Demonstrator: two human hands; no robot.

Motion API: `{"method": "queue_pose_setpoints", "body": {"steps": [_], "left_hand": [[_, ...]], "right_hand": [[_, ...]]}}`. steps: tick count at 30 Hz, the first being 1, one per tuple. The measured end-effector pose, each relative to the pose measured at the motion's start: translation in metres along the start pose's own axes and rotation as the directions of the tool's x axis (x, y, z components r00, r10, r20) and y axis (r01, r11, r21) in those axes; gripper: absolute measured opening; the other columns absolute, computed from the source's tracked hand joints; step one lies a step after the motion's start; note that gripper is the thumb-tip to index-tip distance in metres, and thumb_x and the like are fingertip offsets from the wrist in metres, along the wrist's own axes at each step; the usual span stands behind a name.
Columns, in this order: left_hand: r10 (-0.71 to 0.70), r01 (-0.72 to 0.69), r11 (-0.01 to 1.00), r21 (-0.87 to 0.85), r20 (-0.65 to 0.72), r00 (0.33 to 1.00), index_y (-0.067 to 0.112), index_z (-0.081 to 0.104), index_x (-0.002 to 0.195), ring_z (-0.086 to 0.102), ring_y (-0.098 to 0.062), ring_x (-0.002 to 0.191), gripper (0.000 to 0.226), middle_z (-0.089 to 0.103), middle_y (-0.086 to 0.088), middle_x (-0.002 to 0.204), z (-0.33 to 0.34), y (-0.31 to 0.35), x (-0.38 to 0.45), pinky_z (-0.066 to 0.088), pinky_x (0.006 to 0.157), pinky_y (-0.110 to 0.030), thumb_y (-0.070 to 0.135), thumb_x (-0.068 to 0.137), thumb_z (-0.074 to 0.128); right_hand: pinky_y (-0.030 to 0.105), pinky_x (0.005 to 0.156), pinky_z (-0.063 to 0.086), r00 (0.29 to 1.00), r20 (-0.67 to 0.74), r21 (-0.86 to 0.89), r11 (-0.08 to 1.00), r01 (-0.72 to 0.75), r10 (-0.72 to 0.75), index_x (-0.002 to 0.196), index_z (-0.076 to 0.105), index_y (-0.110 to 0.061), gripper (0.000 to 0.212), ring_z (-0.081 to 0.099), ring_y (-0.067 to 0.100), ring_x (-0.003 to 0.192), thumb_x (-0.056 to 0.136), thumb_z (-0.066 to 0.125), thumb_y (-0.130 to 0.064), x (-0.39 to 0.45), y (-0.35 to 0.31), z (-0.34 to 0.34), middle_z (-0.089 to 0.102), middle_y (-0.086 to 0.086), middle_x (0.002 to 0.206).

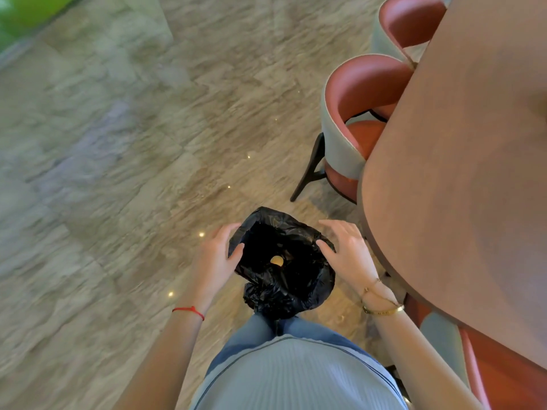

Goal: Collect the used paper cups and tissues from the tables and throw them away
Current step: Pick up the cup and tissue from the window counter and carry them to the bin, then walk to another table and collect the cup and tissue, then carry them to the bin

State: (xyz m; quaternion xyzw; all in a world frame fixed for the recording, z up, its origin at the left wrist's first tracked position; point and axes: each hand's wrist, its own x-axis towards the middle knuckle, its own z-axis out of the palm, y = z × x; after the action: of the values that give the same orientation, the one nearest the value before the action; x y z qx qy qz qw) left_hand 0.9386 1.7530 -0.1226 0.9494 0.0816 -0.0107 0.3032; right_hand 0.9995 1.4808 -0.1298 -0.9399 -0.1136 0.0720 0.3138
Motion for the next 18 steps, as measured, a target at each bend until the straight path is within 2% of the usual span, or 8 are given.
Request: {"method": "queue_pose_setpoints", "body": {"steps": [3,6,8,9,12,13,15,18], "left_hand": [[0.04,-0.039,0.994,0.105,-0.005,0.999,0.024,0.052,0.132,0.059,-0.025,0.061,0.042,0.066,0.0,0.108,-0.013,0.002,-0.012,0.045,0.049,-0.031,0.03,0.091,0.06],[0.071,-0.068,0.988,0.141,-0.017,0.997,0.025,0.052,0.132,0.051,-0.022,0.056,0.041,0.061,0.004,0.123,-0.022,0.006,-0.019,0.035,0.047,-0.019,0.033,0.092,0.058],[0.093,-0.091,0.984,0.152,-0.004,0.996,0.026,0.051,0.132,0.061,-0.029,0.067,0.041,0.059,0.005,0.127,-0.026,0.011,-0.023,0.041,0.051,-0.024,0.034,0.093,0.057],[0.102,-0.101,0.983,0.154,0.004,0.995,0.027,0.051,0.132,0.063,-0.03,0.071,0.04,0.059,0.005,0.127,-0.028,0.013,-0.026,0.039,0.049,-0.021,0.035,0.093,0.057],[0.16,-0.162,0.973,0.165,0.026,0.987,0.027,0.051,0.131,0.05,-0.023,0.057,0.039,0.058,0.005,0.128,-0.031,0.019,-0.032,0.024,0.045,-0.011,0.035,0.093,0.056],[0.193,-0.197,0.968,0.156,0.045,0.98,0.027,0.052,0.131,0.051,-0.022,0.059,0.039,0.057,0.004,0.13,-0.032,0.02,-0.034,0.029,0.048,-0.012,0.035,0.093,0.057],[0.274,-0.282,0.954,0.099,0.09,0.958,0.026,0.054,0.13,0.062,-0.022,0.08,0.038,0.057,0.006,0.13,-0.033,0.021,-0.038,0.044,0.064,-0.022,0.032,0.093,0.059],[0.392,-0.4,0.916,0.025,0.153,0.907,0.023,0.057,0.127,0.058,-0.013,0.107,0.037,0.058,0.009,0.127,-0.033,0.022,-0.049,0.042,0.086,-0.02,0.026,0.091,0.061]], "right_hand": [[0.029,0.102,0.038,0.997,-0.074,-0.042,0.999,-0.006,0.003,0.129,0.054,-0.024,0.039,0.043,0.014,0.123,0.09,0.062,-0.029,-0.016,0.002,-0.012,0.057,-0.004,0.125],[0.029,0.1,0.04,0.992,-0.126,-0.073,0.997,-0.032,0.023,0.128,0.054,-0.025,0.039,0.043,0.013,0.12,0.09,0.061,-0.031,-0.032,0.002,-0.021,0.057,-0.005,0.125],[0.034,0.1,0.043,0.988,-0.15,-0.086,0.995,-0.058,0.045,0.129,0.053,-0.024,0.039,0.043,0.014,0.117,0.091,0.06,-0.032,-0.044,-0.001,-0.026,0.057,-0.005,0.125],[0.035,0.099,0.044,0.984,-0.166,-0.088,0.993,-0.075,0.06,0.129,0.053,-0.024,0.04,0.044,0.014,0.115,0.091,0.06,-0.033,-0.051,-0.002,-0.027,0.058,-0.005,0.124],[0.035,0.096,0.045,0.966,-0.232,-0.08,0.988,-0.132,0.11,0.129,0.053,-0.025,0.04,0.043,0.013,0.109,0.09,0.059,-0.032,-0.076,-0.01,-0.029,0.058,-0.005,0.117],[0.035,0.096,0.045,0.958,-0.257,-0.077,0.985,-0.152,0.128,0.129,0.053,-0.025,0.04,0.043,0.013,0.109,0.09,0.059,-0.032,-0.086,-0.014,-0.029,0.058,-0.005,0.117],[0.035,0.098,0.044,0.935,-0.309,-0.063,0.977,-0.201,0.173,0.129,0.053,-0.024,0.04,0.044,0.015,0.112,0.09,0.06,-0.031,-0.11,-0.021,-0.024,0.058,-0.004,0.12],[0.033,0.102,0.041,0.885,-0.383,-0.017,0.956,-0.294,0.265,0.13,0.053,-0.023,0.041,0.044,0.015,0.12,0.091,0.06,-0.032,-0.157,-0.036,-0.015,0.058,-0.004,0.125]]}}
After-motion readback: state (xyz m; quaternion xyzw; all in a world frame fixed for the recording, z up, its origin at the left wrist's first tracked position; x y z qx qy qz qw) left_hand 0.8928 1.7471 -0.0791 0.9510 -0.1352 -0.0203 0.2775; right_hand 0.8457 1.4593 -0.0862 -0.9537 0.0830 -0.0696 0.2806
